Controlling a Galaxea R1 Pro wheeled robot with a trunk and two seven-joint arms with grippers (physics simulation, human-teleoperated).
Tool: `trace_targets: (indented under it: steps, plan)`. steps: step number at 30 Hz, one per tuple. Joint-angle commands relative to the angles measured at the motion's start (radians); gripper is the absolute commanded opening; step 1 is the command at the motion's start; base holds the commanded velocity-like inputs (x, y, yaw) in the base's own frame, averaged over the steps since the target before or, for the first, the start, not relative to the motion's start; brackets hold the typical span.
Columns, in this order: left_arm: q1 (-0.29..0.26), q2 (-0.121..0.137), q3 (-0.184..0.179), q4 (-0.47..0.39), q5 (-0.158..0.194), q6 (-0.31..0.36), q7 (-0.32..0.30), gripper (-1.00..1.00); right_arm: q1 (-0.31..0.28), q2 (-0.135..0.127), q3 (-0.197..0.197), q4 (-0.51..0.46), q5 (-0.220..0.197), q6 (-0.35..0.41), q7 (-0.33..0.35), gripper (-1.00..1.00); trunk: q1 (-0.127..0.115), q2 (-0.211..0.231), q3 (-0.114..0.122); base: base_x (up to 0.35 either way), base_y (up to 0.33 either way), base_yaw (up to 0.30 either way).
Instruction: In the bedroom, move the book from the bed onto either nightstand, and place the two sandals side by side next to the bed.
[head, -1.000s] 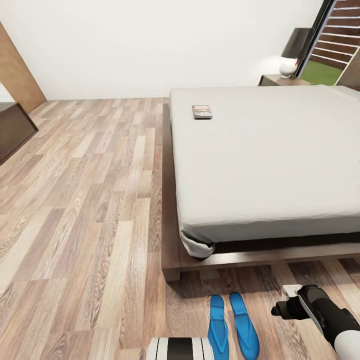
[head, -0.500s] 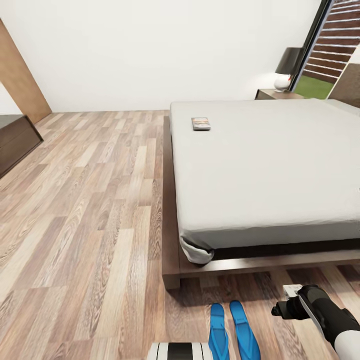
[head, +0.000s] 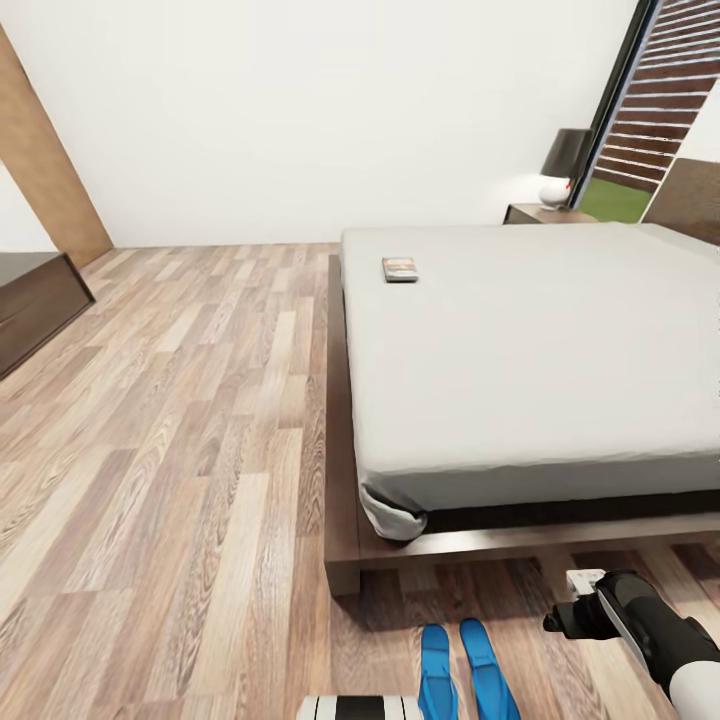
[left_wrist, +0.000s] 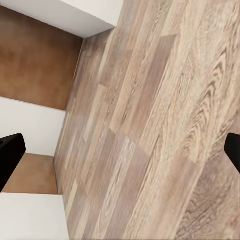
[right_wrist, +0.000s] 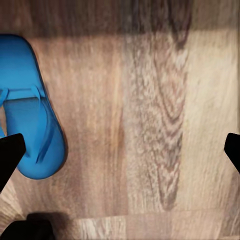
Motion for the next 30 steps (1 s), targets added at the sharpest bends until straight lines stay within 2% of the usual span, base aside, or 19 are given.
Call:
trace_targets:
  steps: [1, 19, 30]
  plan:
    - [-0.001, 0.0, 0.008, 0.003, -0.006, -0.007, 0.002, 1.0, 0.0, 0.0, 0.001, -0.001, 0.01, 0.003, 0.008, 1.0, -0.001, 0.0, 0.003, 0.0, 0.0, 0.0]
    - [-0.001, 0.0, 0.008, 0.004, -0.007, -0.007, 0.002, 1.0, 0.001, -0.001, -0.002, -0.001, 0.01, 0.003, 0.008, 1.0, -0.009, 0.004, 0.073, 0.0, 0.0, 0.0]
    - [-0.001, 0.0, 0.008, 0.006, -0.008, -0.008, 0.002, 1.0, 0.001, -0.002, -0.04, -0.001, 0.01, 0.001, 0.01, 1.0, -0.014, 0.007, 0.115, 0.0, 0.0, 0.0]
